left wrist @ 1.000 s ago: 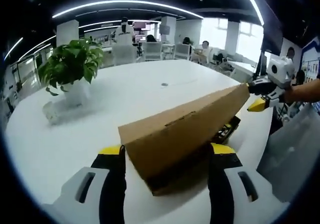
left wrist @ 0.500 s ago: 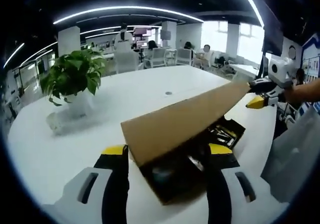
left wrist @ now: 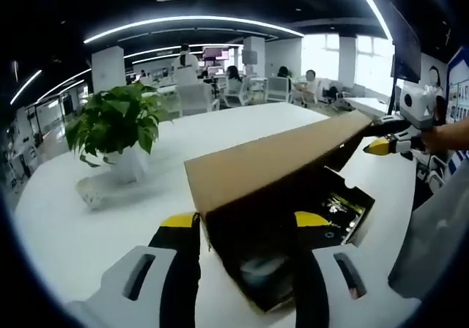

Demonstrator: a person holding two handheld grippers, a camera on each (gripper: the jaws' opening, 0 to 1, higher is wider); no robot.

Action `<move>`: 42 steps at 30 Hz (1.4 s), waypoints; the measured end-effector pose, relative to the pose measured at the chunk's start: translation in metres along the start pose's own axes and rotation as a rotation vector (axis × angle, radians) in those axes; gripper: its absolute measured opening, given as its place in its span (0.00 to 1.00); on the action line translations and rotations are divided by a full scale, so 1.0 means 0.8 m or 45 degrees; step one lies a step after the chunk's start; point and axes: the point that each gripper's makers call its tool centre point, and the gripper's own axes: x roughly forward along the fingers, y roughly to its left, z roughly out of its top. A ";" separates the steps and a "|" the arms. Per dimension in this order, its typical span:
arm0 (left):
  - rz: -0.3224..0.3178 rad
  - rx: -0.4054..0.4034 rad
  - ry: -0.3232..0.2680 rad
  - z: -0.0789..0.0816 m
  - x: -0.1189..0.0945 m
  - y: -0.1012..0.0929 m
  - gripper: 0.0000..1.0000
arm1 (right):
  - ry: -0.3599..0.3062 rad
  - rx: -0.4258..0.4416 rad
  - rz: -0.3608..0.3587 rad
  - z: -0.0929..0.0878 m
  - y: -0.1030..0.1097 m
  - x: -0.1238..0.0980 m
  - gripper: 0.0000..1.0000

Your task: Operate the shoe box by opening the lid, removing the specified soft item, and placing it in the target area until the item is outside and the box remains undamaged.

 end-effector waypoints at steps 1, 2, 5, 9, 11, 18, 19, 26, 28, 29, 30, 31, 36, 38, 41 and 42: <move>0.005 -0.005 -0.004 0.002 0.001 0.002 0.44 | 0.000 -0.004 -0.005 0.000 -0.002 0.001 0.27; 0.008 -0.007 -0.006 0.003 0.002 0.004 0.43 | 0.000 -0.007 -0.009 0.001 -0.003 0.002 0.27; 0.023 0.012 -0.009 0.006 0.006 0.009 0.40 | 0.002 -0.015 -0.028 0.004 -0.010 0.005 0.24; 0.036 0.012 -0.018 0.011 0.010 0.013 0.38 | 0.000 -0.001 -0.050 0.008 -0.020 0.010 0.20; 0.045 0.012 -0.022 0.013 0.012 0.017 0.36 | 0.001 -0.003 -0.065 0.009 -0.026 0.012 0.17; 0.096 0.003 -0.030 0.017 0.018 0.033 0.24 | -0.002 -0.001 -0.097 0.011 -0.040 0.017 0.09; 0.108 0.001 -0.030 0.018 0.018 0.036 0.21 | -0.001 -0.002 -0.099 0.011 -0.042 0.017 0.08; 0.166 -0.014 -0.038 0.022 0.023 0.052 0.10 | 0.000 0.001 -0.122 0.014 -0.052 0.022 0.02; 0.184 -0.016 -0.038 0.022 0.024 0.057 0.07 | 0.000 0.006 -0.127 0.015 -0.055 0.025 0.02; 0.188 -0.020 -0.040 0.023 0.025 0.058 0.06 | -0.001 0.011 -0.128 0.015 -0.056 0.025 0.02; 0.194 -0.024 -0.040 0.023 0.025 0.060 0.04 | -0.002 0.017 -0.129 0.015 -0.056 0.026 0.02; 0.203 -0.024 -0.040 0.023 0.026 0.062 0.03 | -0.003 0.017 -0.131 0.015 -0.057 0.026 0.01; 0.214 -0.018 -0.043 0.025 0.032 0.070 0.02 | -0.009 0.026 -0.133 0.016 -0.060 0.028 0.01; 0.221 -0.018 -0.041 0.026 0.033 0.072 0.01 | -0.011 0.024 -0.132 0.017 -0.060 0.028 0.01; 0.233 -0.022 -0.042 0.026 0.033 0.073 0.01 | -0.019 0.038 -0.130 0.017 -0.062 0.029 0.02; 0.235 -0.028 -0.043 0.026 0.034 0.074 0.00 | -0.026 0.079 -0.127 0.017 -0.062 0.030 0.02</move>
